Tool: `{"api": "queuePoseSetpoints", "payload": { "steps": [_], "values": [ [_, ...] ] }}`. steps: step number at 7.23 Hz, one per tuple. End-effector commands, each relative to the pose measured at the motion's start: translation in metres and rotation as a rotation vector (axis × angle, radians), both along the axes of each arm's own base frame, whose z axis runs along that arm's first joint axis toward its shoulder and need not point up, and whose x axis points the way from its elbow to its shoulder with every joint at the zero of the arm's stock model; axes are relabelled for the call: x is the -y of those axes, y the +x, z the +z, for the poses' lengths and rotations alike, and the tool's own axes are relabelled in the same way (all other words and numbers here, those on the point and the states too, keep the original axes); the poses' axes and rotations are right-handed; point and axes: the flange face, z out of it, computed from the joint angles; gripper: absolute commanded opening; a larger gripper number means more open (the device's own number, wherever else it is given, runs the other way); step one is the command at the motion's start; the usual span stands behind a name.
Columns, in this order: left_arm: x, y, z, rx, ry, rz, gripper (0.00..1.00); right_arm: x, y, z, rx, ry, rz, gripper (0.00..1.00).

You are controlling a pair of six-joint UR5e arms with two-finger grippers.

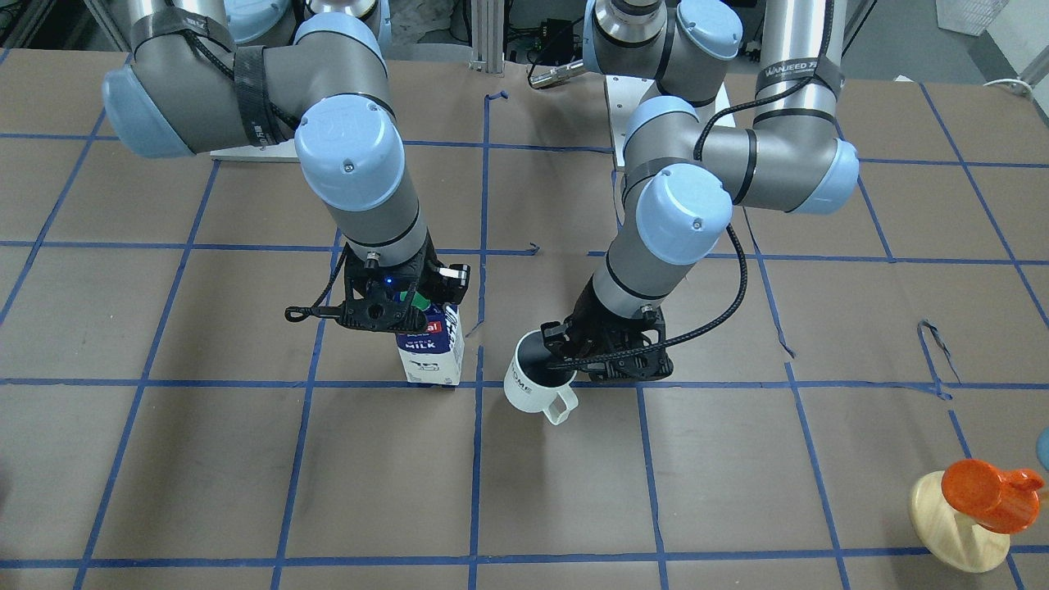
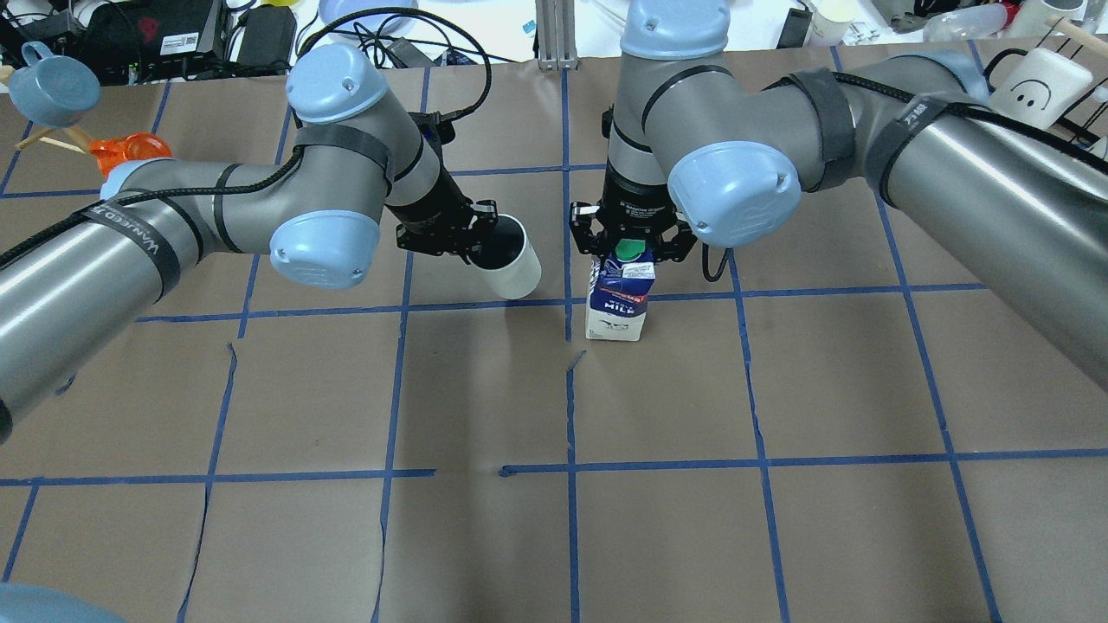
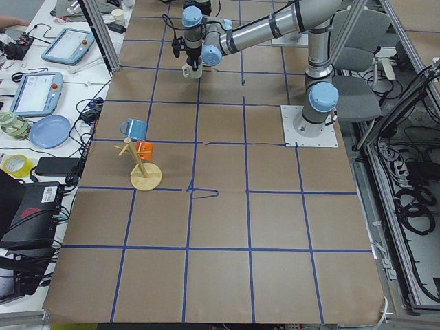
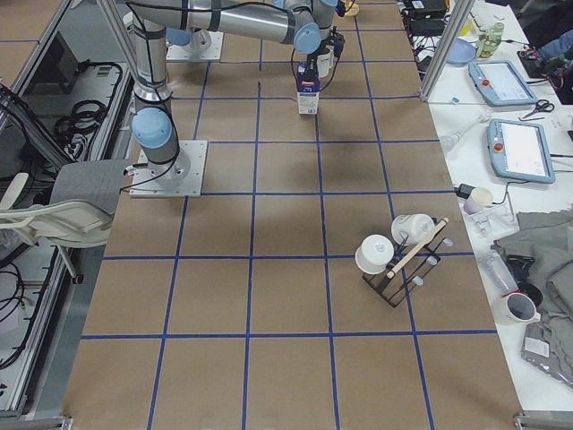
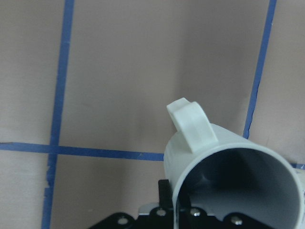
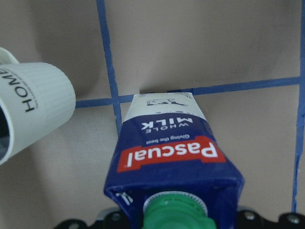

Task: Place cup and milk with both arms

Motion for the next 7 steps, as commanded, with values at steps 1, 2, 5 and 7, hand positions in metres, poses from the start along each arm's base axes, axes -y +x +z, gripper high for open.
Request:
{"api": "queuePoseSetpoints", "payload": {
  "steps": [1, 2, 5, 7],
  "values": [
    [-0.004, -0.017, -0.007, 0.011, -0.003, -0.017, 0.00, 0.002, 0.002, -0.007, 0.002, 0.000, 0.001, 0.54],
    [-0.007, -0.019, -0.012, 0.076, 0.000, -0.003, 0.00, 0.003, 0.005, -0.012, -0.001, 0.003, 0.004, 0.54],
    [-0.013, -0.029, -0.017, 0.079, 0.013, 0.007, 0.00, 0.005, 0.006, -0.013, 0.000, 0.000, 0.004, 1.00],
    [-0.018, -0.035, -0.022, 0.080, 0.032, -0.004, 0.00, 0.015, 0.001, 0.017, 0.000, -0.056, 0.006, 1.00]
  ]
}}
